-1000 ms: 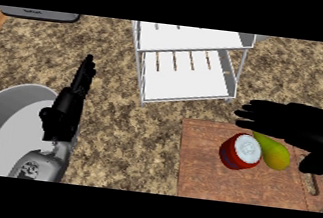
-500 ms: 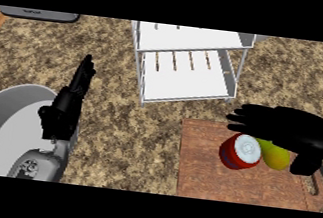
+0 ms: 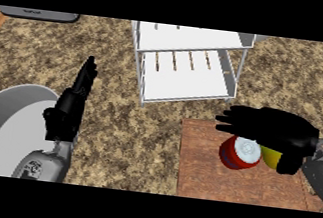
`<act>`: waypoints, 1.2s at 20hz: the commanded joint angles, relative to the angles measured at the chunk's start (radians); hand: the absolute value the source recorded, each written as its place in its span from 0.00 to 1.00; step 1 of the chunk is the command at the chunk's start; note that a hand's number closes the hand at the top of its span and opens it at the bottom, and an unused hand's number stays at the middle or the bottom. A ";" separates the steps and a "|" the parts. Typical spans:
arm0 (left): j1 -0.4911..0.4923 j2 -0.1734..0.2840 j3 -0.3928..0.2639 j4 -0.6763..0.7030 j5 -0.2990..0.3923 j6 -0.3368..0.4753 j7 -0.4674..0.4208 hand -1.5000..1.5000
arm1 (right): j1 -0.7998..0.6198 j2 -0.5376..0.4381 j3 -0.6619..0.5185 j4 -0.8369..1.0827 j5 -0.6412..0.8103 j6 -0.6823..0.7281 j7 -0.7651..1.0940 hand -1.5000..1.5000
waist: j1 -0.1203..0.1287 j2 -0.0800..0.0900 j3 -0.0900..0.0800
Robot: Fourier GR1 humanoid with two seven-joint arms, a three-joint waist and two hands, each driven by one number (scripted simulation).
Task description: Pick the can from the cutting board and place it in the tiered basket
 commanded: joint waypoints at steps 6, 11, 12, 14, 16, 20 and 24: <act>-0.010 -0.047 -0.018 0.005 -0.044 0.021 0.023 0.50 | 0.002 0.070 -0.007 0.069 0.056 0.042 -0.071 0.00 | -0.001 0.000 0.000; 0.019 -0.030 0.003 -0.010 -0.042 0.005 -0.020 0.50 | 0.125 0.071 0.002 -0.016 0.072 0.002 -0.058 0.00 | -0.005 -0.001 0.000; 0.003 -0.003 0.031 -0.017 0.003 -0.045 0.007 0.50 | 0.045 0.094 0.002 0.138 0.088 -0.031 -0.111 0.00 | 0.003 0.001 0.000; 0.023 0.024 0.061 -0.025 0.021 -0.068 -0.008 0.50 | 0.074 0.075 -0.034 0.063 0.050 0.024 -0.093 0.00 | -0.001 0.000 0.000; -0.017 -0.015 0.049 0.031 -0.021 -0.023 -0.017 0.50 | 0.063 0.131 -0.041 0.102 0.063 -0.014 -0.085 0.00 | -0.002 0.000 0.000; -0.008 -0.013 0.046 -0.008 -0.005 -0.050 0.011 0.50 | 0.092 0.146 -0.060 0.131 0.097 -0.166 -0.145 1.00 | -0.001 0.000 0.000; 0.028 -0.001 0.052 -0.002 -0.010 -0.061 -0.023 0.50 | 0.045 0.169 -0.060 0.170 0.168 -0.265 -0.185 1.00 | 0.001 0.000 0.000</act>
